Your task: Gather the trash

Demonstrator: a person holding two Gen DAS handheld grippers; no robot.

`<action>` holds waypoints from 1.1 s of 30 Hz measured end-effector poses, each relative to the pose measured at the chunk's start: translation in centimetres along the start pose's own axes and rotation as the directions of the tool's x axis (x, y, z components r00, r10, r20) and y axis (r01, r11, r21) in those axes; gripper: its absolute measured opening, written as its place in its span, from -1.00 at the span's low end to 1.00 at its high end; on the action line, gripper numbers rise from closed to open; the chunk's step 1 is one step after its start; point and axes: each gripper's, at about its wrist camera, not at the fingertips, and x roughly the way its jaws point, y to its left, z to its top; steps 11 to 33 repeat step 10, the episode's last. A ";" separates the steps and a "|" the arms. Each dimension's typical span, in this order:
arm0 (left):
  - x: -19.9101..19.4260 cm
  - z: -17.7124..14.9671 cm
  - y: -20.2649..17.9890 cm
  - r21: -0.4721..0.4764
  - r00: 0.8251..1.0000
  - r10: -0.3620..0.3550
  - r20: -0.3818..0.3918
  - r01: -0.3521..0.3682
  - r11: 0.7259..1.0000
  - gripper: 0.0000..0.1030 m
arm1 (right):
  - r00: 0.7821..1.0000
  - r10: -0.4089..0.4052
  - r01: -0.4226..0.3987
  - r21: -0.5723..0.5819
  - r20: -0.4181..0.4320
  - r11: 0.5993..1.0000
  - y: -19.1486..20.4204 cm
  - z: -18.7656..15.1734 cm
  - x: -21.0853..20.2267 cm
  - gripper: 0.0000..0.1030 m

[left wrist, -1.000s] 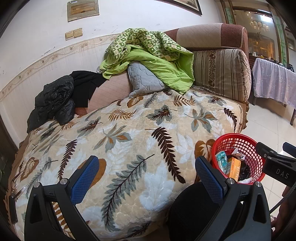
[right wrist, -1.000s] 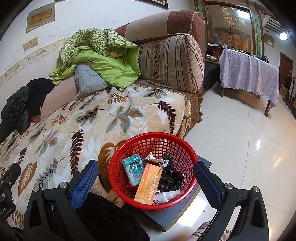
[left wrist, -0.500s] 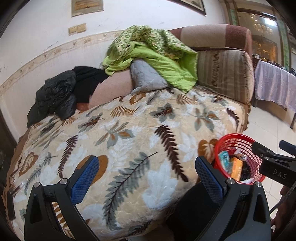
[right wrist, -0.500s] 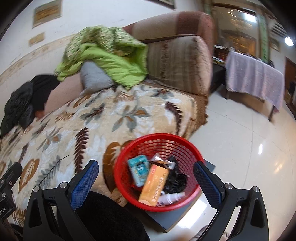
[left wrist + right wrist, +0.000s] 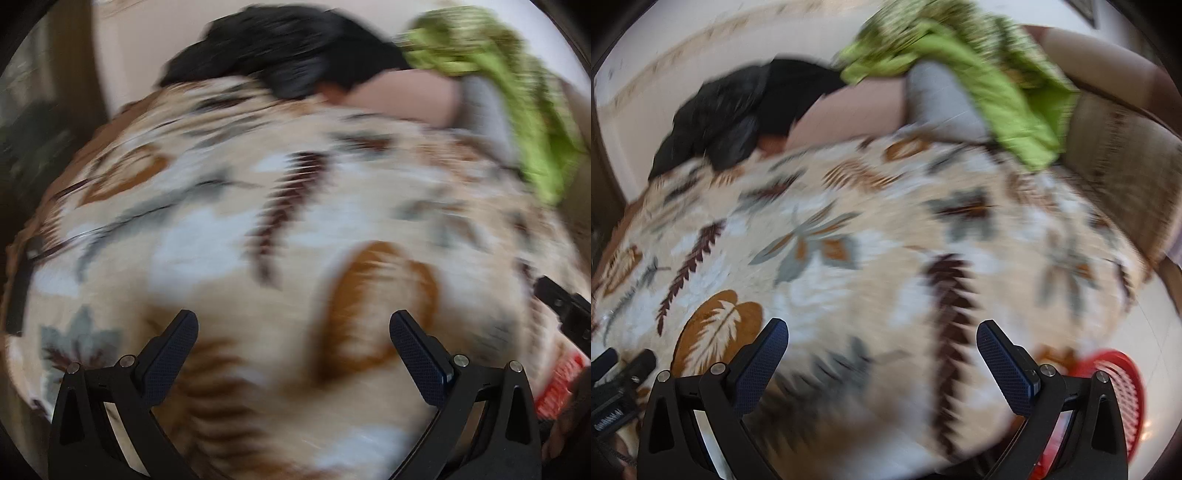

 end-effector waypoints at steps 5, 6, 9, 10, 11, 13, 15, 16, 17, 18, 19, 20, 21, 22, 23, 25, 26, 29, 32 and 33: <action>4.5 1.5 0.5 -0.014 0.995 0.080 -0.057 -0.081 0.997 1.00 | 0.997 -0.044 0.043 -0.008 -0.067 0.999 3.7 2.1 7.5 1.00; 5.4 1.7 -0.1 -0.006 0.996 0.043 -0.081 -0.044 0.999 1.00 | 0.997 -0.053 0.054 0.005 -0.064 0.999 4.0 2.3 8.4 1.00; 6.6 2.1 -1.8 0.051 0.996 0.019 -0.086 -0.014 0.999 1.00 | 0.995 -0.056 0.059 0.033 -0.084 0.998 4.1 3.0 11.2 1.00; 6.7 2.3 -2.4 0.087 0.998 0.043 -0.049 -0.039 0.995 1.00 | 0.990 -0.047 0.052 0.041 -0.131 0.998 4.1 3.1 12.3 1.00; 6.7 2.3 -2.4 0.087 0.998 0.043 -0.049 -0.039 0.995 1.00 | 0.990 -0.047 0.052 0.041 -0.131 0.998 4.1 3.1 12.3 1.00; 6.7 2.3 -2.4 0.087 0.998 0.043 -0.049 -0.039 0.995 1.00 | 0.990 -0.047 0.052 0.041 -0.131 0.998 4.1 3.1 12.3 1.00; 6.7 2.3 -2.4 0.087 0.998 0.043 -0.049 -0.039 0.995 1.00 | 0.990 -0.047 0.052 0.041 -0.131 0.998 4.1 3.1 12.3 1.00; 6.7 2.3 -2.4 0.087 0.998 0.043 -0.049 -0.039 0.995 1.00 | 0.990 -0.047 0.052 0.041 -0.131 0.998 4.1 3.1 12.3 1.00; 6.7 2.3 -2.4 0.087 0.998 0.043 -0.049 -0.039 0.995 1.00 | 0.990 -0.047 0.052 0.041 -0.131 0.998 4.1 3.1 12.3 1.00; 6.7 2.3 -2.4 0.087 0.998 0.043 -0.049 -0.039 0.995 1.00 | 0.990 -0.047 0.052 0.041 -0.131 0.998 4.1 3.1 12.3 1.00; 6.7 2.3 -2.4 0.087 0.998 0.043 -0.049 -0.039 0.995 1.00 | 0.990 -0.047 0.052 0.041 -0.131 0.998 4.1 3.1 12.3 1.00; 6.7 2.3 -2.4 0.087 0.998 0.043 -0.049 -0.039 0.995 1.00 | 0.990 -0.047 0.052 0.041 -0.131 0.998 4.1 3.1 12.3 1.00; 6.7 2.3 -2.4 0.087 0.998 0.043 -0.049 -0.039 0.995 1.00 | 0.990 -0.047 0.052 0.041 -0.131 0.998 4.1 3.1 12.3 1.00; 6.7 2.3 -2.4 0.087 0.998 0.043 -0.049 -0.039 0.995 1.00 | 0.990 -0.047 0.052 0.041 -0.131 0.998 4.1 3.1 12.3 1.00; 6.7 2.3 -2.4 0.087 0.998 0.043 -0.049 -0.039 0.995 1.00 | 0.990 -0.047 0.052 0.041 -0.131 0.998 4.1 3.1 12.3 1.00; 6.7 2.3 -2.4 0.087 0.998 0.043 -0.049 -0.039 0.995 1.00 | 0.990 -0.047 0.052 0.041 -0.131 0.998 4.1 3.1 12.3 1.00; 6.7 2.3 -2.4 0.087 0.998 0.043 -0.049 -0.039 0.995 1.00 | 0.990 -0.047 0.052 0.041 -0.131 0.998 4.1 3.1 12.3 1.00; 6.7 2.3 -2.4 0.087 0.998 0.043 -0.049 -0.039 0.995 1.00 | 0.990 -0.047 0.052 0.041 -0.131 0.998 4.1 3.1 12.3 1.00; 6.7 2.3 -2.4 0.087 0.998 0.043 -0.049 -0.039 0.995 1.00 | 0.990 -0.047 0.052 0.041 -0.131 0.998 4.1 3.1 12.3 1.00; 6.7 2.3 -2.4 0.087 0.998 0.043 -0.049 -0.039 0.995 1.00 | 0.990 -0.047 0.052 0.041 -0.131 0.998 4.1 3.1 12.3 1.00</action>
